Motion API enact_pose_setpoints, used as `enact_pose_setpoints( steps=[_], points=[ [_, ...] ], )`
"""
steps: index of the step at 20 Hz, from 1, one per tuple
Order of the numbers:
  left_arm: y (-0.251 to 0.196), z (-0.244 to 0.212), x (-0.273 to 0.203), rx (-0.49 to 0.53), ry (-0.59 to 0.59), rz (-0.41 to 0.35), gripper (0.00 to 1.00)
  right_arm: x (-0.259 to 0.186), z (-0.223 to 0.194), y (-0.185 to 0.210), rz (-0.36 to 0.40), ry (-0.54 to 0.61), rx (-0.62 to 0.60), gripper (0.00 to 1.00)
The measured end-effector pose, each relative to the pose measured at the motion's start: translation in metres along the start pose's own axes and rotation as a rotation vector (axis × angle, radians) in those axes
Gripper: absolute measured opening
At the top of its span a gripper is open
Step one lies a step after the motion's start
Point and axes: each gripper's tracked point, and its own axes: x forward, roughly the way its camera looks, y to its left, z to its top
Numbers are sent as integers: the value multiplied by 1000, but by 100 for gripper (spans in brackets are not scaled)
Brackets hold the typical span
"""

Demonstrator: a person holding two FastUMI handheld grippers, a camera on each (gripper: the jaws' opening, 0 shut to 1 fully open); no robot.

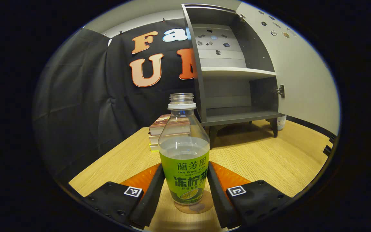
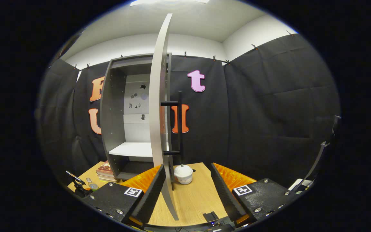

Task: Open the cabinet door with the right hand, grasp the bottle in the cabinet with the left hand and place it on the coaster, then close the cabinet door with the right hand.

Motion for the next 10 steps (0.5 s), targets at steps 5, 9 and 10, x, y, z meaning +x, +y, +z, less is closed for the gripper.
enact_pose_setpoints(
  steps=[5, 9, 10],
  points=[
    [-7, -10, -2, -16, 9, -5, 81, 0, 2, 4, -4, 3, -32, 87],
    [-9, -9, -2, -5, 11, -12, 81, -1, 6, 10, 5, -3, -39, 87],
    [-8, -10, -3, -11, 15, -18, 81, -2, 7, 11, 8, -8, -37, 87]
  ],
)
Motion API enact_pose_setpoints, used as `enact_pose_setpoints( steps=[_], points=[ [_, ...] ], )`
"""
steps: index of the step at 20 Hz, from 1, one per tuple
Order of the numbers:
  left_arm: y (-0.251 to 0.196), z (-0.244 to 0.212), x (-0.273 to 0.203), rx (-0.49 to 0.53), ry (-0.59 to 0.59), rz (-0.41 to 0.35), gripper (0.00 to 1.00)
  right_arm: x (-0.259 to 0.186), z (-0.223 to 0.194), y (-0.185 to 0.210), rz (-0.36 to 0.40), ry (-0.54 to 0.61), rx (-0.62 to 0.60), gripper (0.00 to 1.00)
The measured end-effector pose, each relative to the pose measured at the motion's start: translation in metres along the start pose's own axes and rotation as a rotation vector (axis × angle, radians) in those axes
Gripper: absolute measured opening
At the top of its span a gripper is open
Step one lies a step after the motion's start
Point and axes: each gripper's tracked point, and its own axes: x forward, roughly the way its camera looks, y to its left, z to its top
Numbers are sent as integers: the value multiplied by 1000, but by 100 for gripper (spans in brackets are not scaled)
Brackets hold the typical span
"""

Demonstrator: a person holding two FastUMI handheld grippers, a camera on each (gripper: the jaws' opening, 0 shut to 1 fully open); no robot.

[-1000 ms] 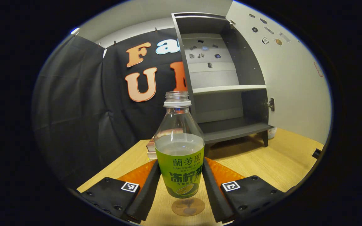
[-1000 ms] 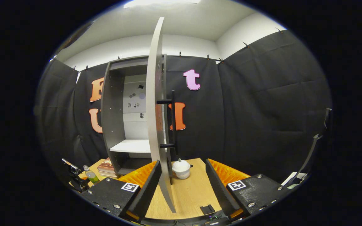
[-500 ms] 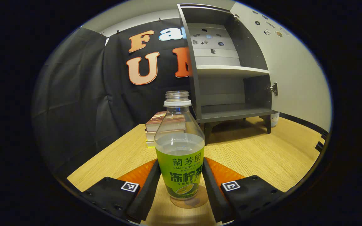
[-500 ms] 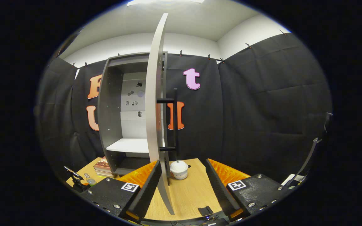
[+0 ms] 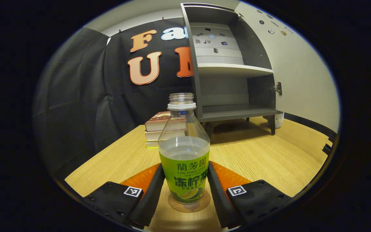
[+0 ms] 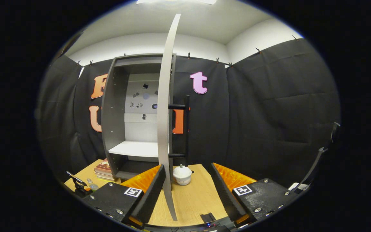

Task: Open the cabinet door with the right hand, grasp the bottle in the cabinet with the left hand and place it on the coaster, then close the cabinet door with the right hand.

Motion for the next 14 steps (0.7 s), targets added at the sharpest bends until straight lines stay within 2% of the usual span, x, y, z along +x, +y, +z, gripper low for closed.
enact_pose_setpoints(
  steps=[3, 4, 5, 6, 7, 14],
  points=[
    [-1, -7, 2, -20, 53, -23, 84, 0, 0, 0, 3, 10, -2, 87],
    [1, -5, -1, -11, 52, -19, 88, 0, 2, 0, 3, 6, -4, 88],
    [3, 0, -2, 1, 43, -17, 98, 0, 5, 1, 7, 1, -7, 87],
    [2, 4, -3, 8, 42, -29, 98, -1, 6, 0, 3, -4, -9, 92],
    [-3, 2, -4, 10, 59, -50, 98, -2, 4, -4, -14, 4, -17, 87],
    [8, 24, -27, 14, 74, -25, 99, -16, 14, -18, -23, -26, -31, 88]
  ],
)
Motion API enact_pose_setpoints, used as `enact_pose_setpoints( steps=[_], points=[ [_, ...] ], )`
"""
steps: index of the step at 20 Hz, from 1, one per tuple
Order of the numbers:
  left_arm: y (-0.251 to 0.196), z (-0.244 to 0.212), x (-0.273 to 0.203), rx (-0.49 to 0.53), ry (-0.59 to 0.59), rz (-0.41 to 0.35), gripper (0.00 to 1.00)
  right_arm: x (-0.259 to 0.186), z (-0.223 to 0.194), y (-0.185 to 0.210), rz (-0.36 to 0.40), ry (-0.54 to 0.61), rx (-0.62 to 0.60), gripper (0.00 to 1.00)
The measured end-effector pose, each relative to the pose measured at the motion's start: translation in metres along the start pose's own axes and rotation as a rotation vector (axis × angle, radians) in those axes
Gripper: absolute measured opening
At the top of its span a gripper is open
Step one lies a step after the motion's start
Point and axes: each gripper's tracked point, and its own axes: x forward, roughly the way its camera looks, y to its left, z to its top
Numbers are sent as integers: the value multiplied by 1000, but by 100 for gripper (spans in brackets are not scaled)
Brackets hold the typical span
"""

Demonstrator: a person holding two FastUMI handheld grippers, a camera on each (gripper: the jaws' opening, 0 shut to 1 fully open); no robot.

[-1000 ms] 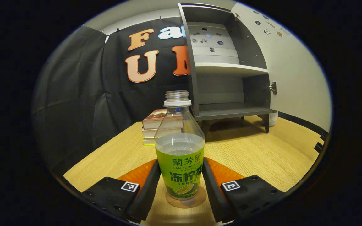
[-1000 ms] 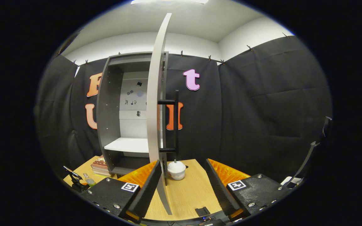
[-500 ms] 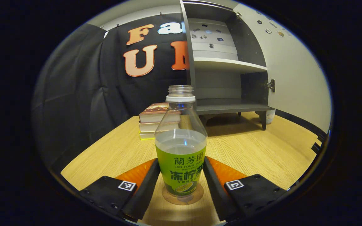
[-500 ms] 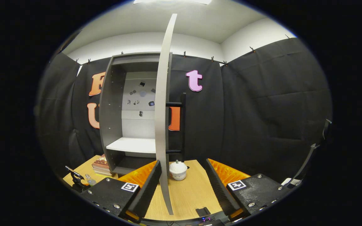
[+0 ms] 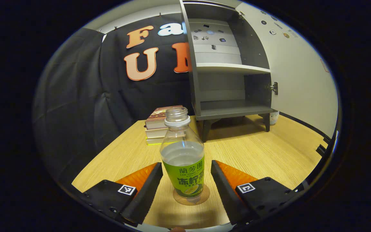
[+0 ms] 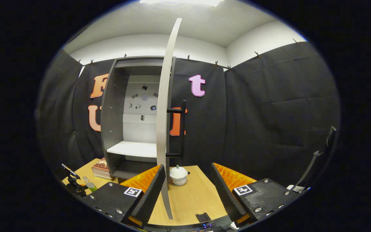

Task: Open the cabinet door with the right hand, grasp the bottle in the cabinet with the left hand and place it on the coaster, then close the cabinet door with the right hand.

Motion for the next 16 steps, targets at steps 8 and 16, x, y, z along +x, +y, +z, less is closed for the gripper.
enact_pose_setpoints(
  steps=[8, 16],
  points=[
    [-4, 79, -31, 0, -80, 36, 98, 18, 20, -31, 33, -51, 36, 89],
    [-21, 153, -38, -61, -141, 6, 98, 49, 19, -37, 143, -62, 114, 89]
  ],
)
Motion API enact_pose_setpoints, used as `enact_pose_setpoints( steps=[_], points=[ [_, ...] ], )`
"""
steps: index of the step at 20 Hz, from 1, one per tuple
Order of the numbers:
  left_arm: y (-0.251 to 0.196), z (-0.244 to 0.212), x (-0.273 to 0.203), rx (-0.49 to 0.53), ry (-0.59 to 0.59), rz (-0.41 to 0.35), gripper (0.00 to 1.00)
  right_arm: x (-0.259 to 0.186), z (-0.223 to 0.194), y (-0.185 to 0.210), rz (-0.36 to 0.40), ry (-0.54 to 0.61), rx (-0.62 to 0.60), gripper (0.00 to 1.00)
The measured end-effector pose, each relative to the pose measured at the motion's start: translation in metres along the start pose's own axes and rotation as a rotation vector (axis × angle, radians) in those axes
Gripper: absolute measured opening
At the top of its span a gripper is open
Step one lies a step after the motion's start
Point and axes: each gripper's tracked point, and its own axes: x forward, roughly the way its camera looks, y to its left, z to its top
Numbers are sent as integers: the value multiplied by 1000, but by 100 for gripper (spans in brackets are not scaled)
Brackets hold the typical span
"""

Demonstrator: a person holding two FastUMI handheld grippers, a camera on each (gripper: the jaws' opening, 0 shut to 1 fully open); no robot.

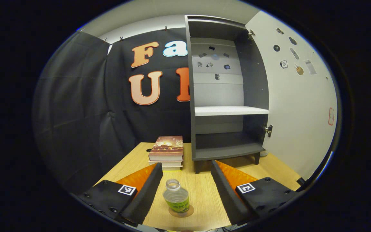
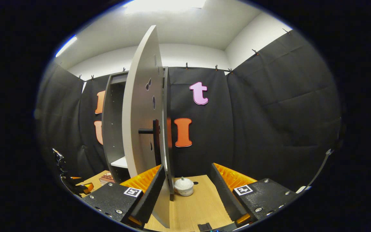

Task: Open the cabinet door with the right hand, grasp the bottle in the cabinet with the left hand and place it on the coaster, then close the cabinet door with the right hand.

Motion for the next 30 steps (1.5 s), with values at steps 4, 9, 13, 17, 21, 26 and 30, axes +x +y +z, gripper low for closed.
enact_pose_setpoints(
  steps=[4, 9, 13, 17, 21, 26, 30],
  points=[
    [5, 18, 4, -2, 7, 22, 98, 24, -10, -2, 29, 10, 11, 89],
    [8, 47, 8, 26, -29, 32, 98, 30, -6, 10, 149, 10, 24, 86],
    [0, 66, 15, 28, -42, 23, 98, 31, -5, 19, 221, 16, -21, 93],
    [-7, 100, 24, 78, -109, 41, 96, 33, -10, 40, 312, 14, 10, 76],
    [-12, 116, 29, 98, -126, 64, 100, 29, -8, 67, 398, -5, -6, 75],
    [-14, 128, 18, 70, -138, 79, 98, 37, -11, 87, 448, -6, 61, 75],
    [-15, 132, 20, 57, -145, 53, 98, 43, -13, 89, 436, 12, 90, 75]
  ],
)
